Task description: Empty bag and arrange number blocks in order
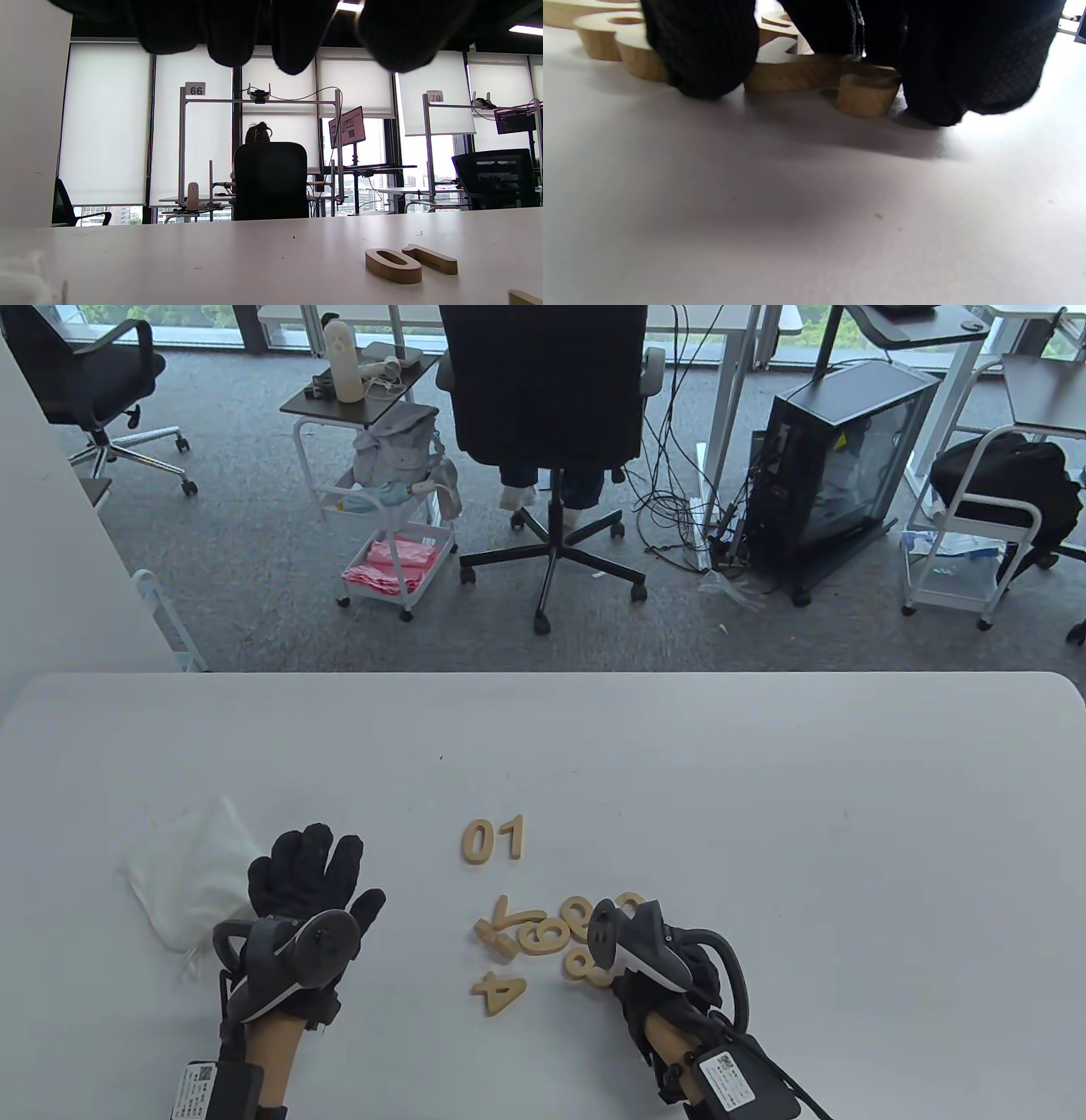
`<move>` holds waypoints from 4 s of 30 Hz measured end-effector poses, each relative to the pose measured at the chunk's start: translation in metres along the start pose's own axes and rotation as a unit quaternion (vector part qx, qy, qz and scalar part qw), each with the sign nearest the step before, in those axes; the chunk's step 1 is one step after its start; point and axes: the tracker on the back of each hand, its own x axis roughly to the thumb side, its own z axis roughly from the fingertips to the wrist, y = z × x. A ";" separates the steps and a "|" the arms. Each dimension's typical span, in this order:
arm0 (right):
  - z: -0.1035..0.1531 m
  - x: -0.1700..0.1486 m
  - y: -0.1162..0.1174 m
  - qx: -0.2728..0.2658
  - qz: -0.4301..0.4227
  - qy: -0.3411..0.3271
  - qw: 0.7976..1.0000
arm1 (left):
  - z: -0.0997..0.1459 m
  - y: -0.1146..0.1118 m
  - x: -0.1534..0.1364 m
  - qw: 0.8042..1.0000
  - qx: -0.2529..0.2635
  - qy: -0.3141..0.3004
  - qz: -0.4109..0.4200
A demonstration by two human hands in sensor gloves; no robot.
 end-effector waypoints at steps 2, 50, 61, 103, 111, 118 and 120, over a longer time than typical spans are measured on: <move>0.001 0.001 0.001 -0.003 -0.004 0.002 1.000 | 0.000 0.000 0.000 1.000 -0.001 0.001 0.000; -0.019 -0.123 0.006 -0.013 -0.780 -0.104 0.617 | 0.000 0.002 -0.004 1.000 -0.002 0.010 0.004; -0.008 -0.118 -0.016 -0.081 -0.702 -0.095 0.701 | 0.001 0.002 -0.005 1.000 0.005 0.009 0.005; -0.139 0.047 -0.081 -0.096 -0.336 0.123 0.929 | 0.001 0.004 -0.009 1.000 0.015 0.014 0.010; -0.146 0.052 -0.080 -0.108 -0.249 0.105 0.957 | 0.000 0.004 -0.009 1.000 0.014 0.015 0.011; -0.149 0.057 -0.082 -0.092 -0.198 0.078 0.973 | 0.000 0.004 -0.009 1.000 0.013 0.016 0.011; -0.149 0.058 -0.082 -0.089 -0.194 0.075 0.974 | 0.000 0.005 -0.009 1.000 0.013 0.016 0.010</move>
